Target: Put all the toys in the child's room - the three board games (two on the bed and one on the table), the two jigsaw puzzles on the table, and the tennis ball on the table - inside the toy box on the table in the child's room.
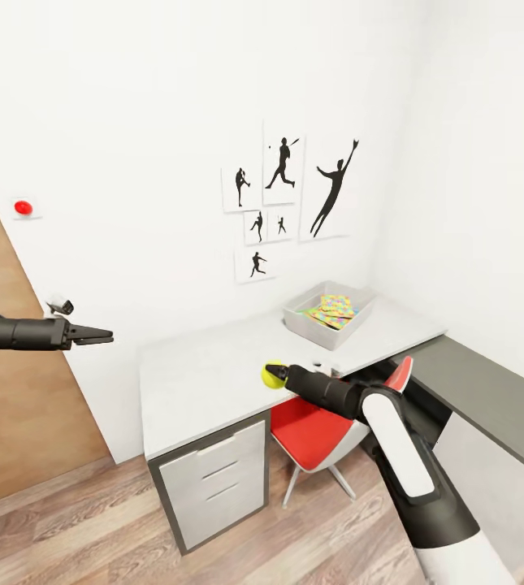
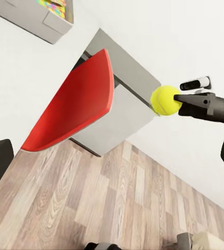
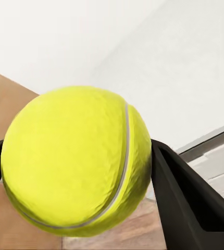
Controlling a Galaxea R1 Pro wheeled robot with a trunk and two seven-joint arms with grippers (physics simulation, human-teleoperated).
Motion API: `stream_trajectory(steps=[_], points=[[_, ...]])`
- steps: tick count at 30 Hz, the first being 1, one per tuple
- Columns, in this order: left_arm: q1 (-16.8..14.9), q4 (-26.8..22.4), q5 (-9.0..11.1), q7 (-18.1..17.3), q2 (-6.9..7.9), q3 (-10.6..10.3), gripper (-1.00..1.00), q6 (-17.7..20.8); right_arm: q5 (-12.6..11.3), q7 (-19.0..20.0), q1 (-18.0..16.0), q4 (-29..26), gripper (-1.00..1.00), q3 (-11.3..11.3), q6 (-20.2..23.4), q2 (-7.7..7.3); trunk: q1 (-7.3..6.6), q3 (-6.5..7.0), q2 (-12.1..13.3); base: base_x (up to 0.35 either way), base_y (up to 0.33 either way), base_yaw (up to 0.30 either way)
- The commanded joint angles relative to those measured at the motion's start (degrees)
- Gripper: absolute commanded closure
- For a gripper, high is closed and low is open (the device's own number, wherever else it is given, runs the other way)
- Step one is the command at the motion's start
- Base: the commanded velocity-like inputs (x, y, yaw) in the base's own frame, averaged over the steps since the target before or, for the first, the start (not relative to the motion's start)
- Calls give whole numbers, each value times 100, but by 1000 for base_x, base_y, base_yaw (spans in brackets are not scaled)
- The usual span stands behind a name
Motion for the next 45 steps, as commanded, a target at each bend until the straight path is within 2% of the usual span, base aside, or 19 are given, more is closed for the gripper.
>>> stream_trajectory(steps=[1, 9, 10, 12, 15, 20, 23, 32, 45], points=[[-10, 2, 23, -20, 9, -32, -100, 60, -65, -82, -87, -2, 100, 0, 7, -14, 4, -14, -14, 0, 0, 0], [-10, 2, 25, -20, 3, -27, -100, 60, -63, -332, -715, 68, 100, -8, 121, -59, 4, -14, -14, 0, 0, 0], [-10, 2, 25, -20, 2, -29, -100, 60, -63, -572, -1014, 118, 100, -9, 276, -58, 4, -14, -14, 0, 0, 0], [-10, 2, 28, -20, 1, -30, -100, 60, -63, -661, -1145, 127, 100, -16, 305, -66, 4, -14, -14, 0, 0, 0], [-10, 2, 36, -20, 1, -27, -100, 56, -63, -727, -1281, 131, 100, -157, 397, -80, 4, -14, -14, 0, 0, -25], [-10, 2, 41, -20, 1, -28, -100, 31, -63, -797, -1334, 133, 100, -648, 737, -80, 4, -12, -14, 0, 0, -160], [-10, 2, 42, -20, 1, -26, -100, 32, -60, -816, -1341, 133, 100, -792, 804, -83, 4, -6, -14, 0, 0, -234], [-10, 2, 43, -20, -7, -23, -100, 39, -55, -837, -1348, 133, 100, -842, 826, -88, 4, 16, -14, 0, 0, -216], [-10, 0, 54, -20, -41, -23, -100, 35, -55, -839, -1349, 138, 100, -852, 819, -88, 4, 18, -14, 0, 0, 28]])
